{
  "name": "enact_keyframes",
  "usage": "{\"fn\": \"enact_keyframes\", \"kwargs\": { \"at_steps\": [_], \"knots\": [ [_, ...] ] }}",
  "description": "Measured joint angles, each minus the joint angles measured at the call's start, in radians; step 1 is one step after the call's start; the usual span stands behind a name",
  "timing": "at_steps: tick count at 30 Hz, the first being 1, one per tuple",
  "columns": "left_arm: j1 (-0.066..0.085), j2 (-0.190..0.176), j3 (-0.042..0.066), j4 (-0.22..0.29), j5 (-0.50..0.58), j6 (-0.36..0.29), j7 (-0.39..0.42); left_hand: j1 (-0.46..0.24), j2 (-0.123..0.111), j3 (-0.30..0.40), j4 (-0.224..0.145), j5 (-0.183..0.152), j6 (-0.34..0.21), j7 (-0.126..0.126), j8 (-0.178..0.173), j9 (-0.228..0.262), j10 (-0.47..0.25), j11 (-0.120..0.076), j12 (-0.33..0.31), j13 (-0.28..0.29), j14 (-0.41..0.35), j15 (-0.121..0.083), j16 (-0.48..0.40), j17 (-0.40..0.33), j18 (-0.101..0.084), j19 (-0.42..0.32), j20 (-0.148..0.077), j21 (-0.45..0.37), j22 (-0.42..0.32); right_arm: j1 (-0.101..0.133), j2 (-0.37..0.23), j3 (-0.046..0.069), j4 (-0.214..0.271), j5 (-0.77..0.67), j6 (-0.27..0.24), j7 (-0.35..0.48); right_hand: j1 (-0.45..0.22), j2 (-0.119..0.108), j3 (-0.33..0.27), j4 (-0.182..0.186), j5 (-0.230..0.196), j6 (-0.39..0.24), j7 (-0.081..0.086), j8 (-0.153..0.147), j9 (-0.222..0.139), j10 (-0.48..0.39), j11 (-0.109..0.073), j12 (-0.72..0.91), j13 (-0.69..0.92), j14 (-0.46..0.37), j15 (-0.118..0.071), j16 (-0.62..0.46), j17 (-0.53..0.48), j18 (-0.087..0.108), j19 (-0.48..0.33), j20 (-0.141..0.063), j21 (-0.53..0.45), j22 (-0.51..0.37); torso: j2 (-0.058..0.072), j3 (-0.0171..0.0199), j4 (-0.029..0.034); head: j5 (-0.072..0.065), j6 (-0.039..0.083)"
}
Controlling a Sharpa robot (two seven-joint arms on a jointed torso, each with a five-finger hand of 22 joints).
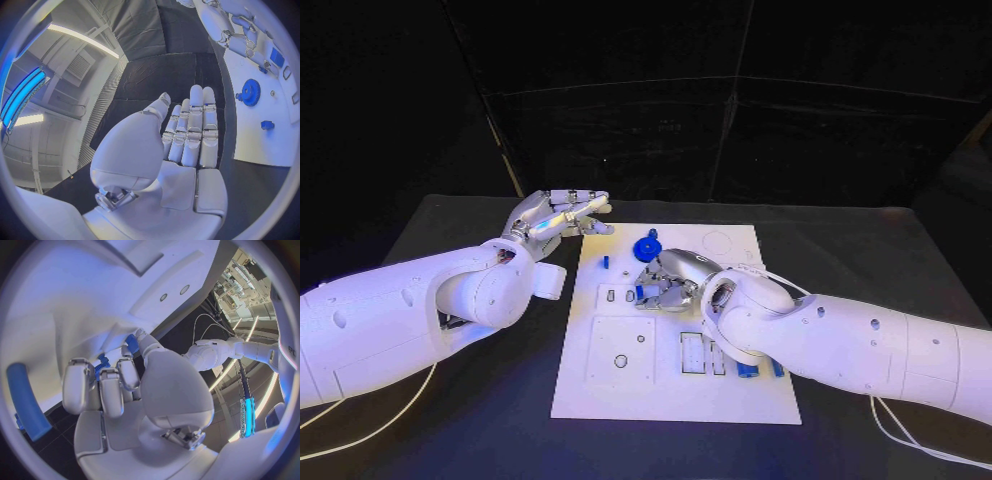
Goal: Assemble the parts on the task board
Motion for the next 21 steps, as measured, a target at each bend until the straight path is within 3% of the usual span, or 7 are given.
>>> {"fn": "enact_keyframes", "kwargs": {
  "at_steps": [9,21],
  "knots": [
    [0.000,0.000,0.000,0.000,0.000,0.000,-0.001,0.000,0.000,0.000,0.000,0.000,0.000,0.000,0.000,0.000,0.000,0.000,0.000,0.000,0.000,0.000,0.000,0.001,0.000,0.000,0.000,0.000,-0.001,-0.004,-0.005,-0.003,0.013,-0.003,-0.027,0.002,-0.004,-0.004,-0.013,0.013,-0.008,-0.018,0.004,0.000,0.000,-0.004,0.004,0.000,-0.001,-0.004,0.004,0.000,0.001,0.000,0.004,0.004,0.000,0.000,0.000,0.0005,-0.0001,0.000,0.003],
    [0.000,0.001,0.000,-0.010,0.000,0.000,-0.003,0.000,0.000,0.000,0.000,0.000,0.000,0.000,0.000,0.000,0.000,0.000,0.000,0.000,0.000,0.000,0.000,0.001,0.000,0.000,0.000,0.000,-0.001,-0.005,-0.057,-0.002,0.099,-0.005,-0.105,0.056,-0.004,-0.004,-0.040,0.026,-0.008,-0.049,0.009,0.000,0.000,-0.003,0.011,-0.004,-0.002,0.000,0.007,0.000,0.001,0.000,0.004,0.011,0.000,0.003,-0.001,0.0008,-0.0013,0.000,0.012]
  ]
}}
